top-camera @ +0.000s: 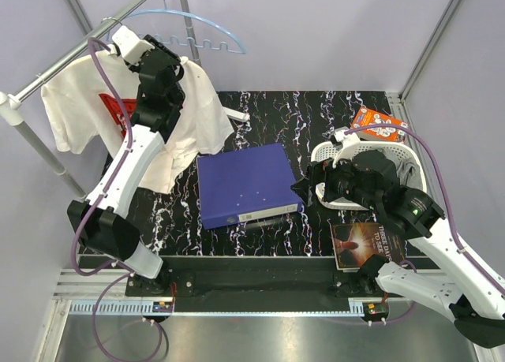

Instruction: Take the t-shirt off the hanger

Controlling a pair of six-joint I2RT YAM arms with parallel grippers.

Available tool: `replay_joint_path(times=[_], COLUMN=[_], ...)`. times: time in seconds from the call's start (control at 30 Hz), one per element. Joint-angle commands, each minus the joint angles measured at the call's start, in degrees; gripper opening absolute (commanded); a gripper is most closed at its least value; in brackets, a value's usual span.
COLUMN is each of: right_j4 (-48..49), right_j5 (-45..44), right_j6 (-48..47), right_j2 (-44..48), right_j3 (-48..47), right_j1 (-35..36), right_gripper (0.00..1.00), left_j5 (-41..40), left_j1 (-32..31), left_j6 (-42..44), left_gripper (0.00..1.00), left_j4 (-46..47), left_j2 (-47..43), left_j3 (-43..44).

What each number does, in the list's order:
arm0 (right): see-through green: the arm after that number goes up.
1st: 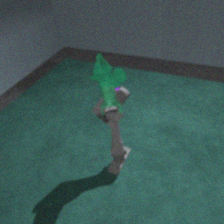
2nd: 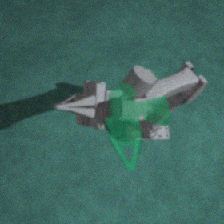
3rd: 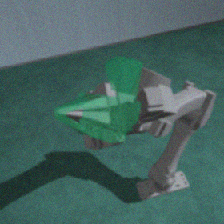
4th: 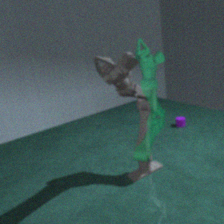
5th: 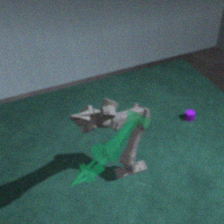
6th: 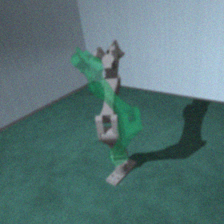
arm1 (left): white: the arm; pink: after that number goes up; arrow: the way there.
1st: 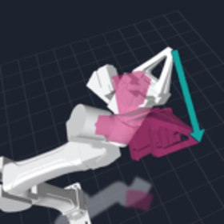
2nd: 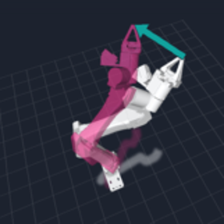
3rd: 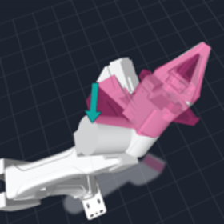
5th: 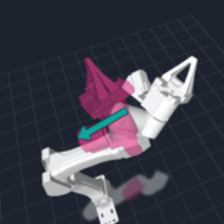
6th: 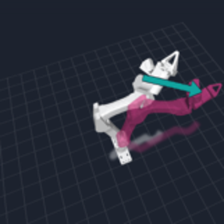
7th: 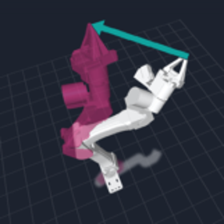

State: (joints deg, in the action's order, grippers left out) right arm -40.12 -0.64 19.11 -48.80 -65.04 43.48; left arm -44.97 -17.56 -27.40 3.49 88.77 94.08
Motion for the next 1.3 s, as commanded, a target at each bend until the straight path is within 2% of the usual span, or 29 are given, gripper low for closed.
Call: replay_joint_path(times=[0.0, 0.23, 0.53, 0.67, 0.9, 1.27], right_j4=[1.0, 1.2, 2.0, 2.2, 2.2, 4.4], right_j5=[-1.8, -2.3, -1.9, -1.8, -2.1, 0.1], right_j6=[-0.7, -0.8, -0.6, -0.1, 0.3, -0.7], right_j2=[0.2, -0.2, -0.8, -0.6, 0.1, -4.7], right_j3=[-2.0, -1.8, -1.5, -1.1, -0.1, -1.0], right_j1=[0.0, 0.0, 0.0, 0.0, 0.0, -0.1], right_gripper=[1.0, 1.0, 1.0, 1.0, 1.0, 1.0], left_j5=[0.5, 1.6, 2.8, 3.5, 4.5, 2.8], left_j1=[0.8, 0.7, -0.9, -2.4, -4.9, -9.4], left_j6=[2.6, 4.1, 4.9, 5.1, 6.9, 0.7], left_gripper=[0.38, 0.18, 0.1, 0.0, 0.0, 0.0], left_j4=[8.2, 10.1, 11.4, 11.2, 11.7, 7.5], left_j2=[-0.1, -1.1, -3.3, -3.3, -3.3, -7.8], left_j3=[0.0, -0.4, -0.5, 0.7, 1.7, -0.9])
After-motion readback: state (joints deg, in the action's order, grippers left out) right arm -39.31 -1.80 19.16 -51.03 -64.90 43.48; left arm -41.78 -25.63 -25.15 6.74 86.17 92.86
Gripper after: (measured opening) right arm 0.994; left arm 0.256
